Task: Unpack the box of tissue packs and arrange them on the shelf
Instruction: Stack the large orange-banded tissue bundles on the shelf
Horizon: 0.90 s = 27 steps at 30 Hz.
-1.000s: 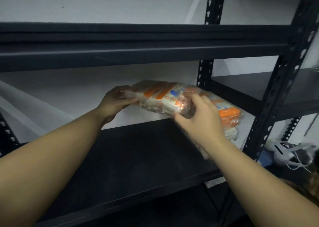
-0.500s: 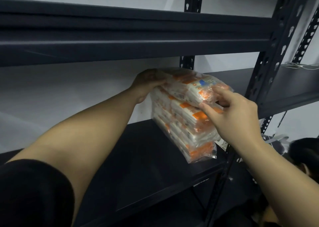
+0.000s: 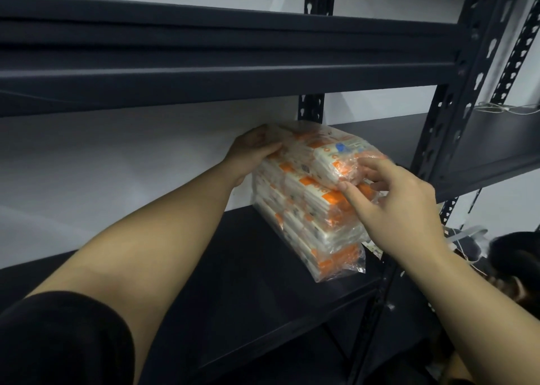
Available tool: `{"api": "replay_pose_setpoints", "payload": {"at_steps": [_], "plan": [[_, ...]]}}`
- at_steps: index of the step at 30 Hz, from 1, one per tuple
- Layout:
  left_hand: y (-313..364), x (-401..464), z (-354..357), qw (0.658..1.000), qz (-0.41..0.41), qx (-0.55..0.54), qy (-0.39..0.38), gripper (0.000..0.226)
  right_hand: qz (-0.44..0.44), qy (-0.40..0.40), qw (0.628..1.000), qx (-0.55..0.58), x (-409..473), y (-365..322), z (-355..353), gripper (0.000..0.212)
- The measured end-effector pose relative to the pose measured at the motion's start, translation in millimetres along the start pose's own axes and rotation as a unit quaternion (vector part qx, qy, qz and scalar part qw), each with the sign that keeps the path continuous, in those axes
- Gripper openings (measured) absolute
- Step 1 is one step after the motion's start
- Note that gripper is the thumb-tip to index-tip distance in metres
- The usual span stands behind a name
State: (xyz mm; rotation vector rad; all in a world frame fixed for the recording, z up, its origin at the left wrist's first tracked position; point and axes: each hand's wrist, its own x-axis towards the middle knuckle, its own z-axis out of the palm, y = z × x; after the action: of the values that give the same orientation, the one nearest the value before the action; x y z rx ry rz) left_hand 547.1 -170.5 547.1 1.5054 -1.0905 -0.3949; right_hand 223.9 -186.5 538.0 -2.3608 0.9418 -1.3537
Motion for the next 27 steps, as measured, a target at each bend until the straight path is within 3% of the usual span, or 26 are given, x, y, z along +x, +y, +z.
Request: {"api": "replay_pose_setpoints", "payload": {"at_steps": [7,15,16,18,20,23,27], "plan": [[2.8,-9.2,7.2,0.999,0.005,0.024,0.025,0.075,-0.004,-0.003,1.0,-0.009,-4.8,3.0,4.2,0.056],[-1.9,-47.3,15.3,0.992,0.002,0.102,0.068,0.039,0.002,-0.008,1.0,0.006,-26.2,2.7,-3.5,0.056],[-7.3,-57.4,14.8,0.991,-0.01,0.1,0.084,0.039,0.001,-0.006,1.0,0.008,-32.2,2.5,-2.9,0.054],[-21.5,-81.2,9.9,0.988,-0.037,0.103,0.113,0.065,0.0,-0.004,1.0,0.014,-47.9,1.2,0.4,0.05],[-32.7,-108.9,3.2,0.984,-0.067,0.126,0.104,0.07,0.002,-0.01,1.0,0.018,-65.4,0.3,5.5,0.047],[-40.3,-158.3,-8.7,0.979,-0.094,0.168,0.063,0.06,0.004,-0.036,0.999,0.016,-92.3,-7.5,12.2,0.047],[-38.9,-220.6,-25.7,0.967,-0.092,0.236,0.006,0.057,0.015,-0.072,0.997,-0.006,-127.4,-27.0,15.1,0.056]]}}
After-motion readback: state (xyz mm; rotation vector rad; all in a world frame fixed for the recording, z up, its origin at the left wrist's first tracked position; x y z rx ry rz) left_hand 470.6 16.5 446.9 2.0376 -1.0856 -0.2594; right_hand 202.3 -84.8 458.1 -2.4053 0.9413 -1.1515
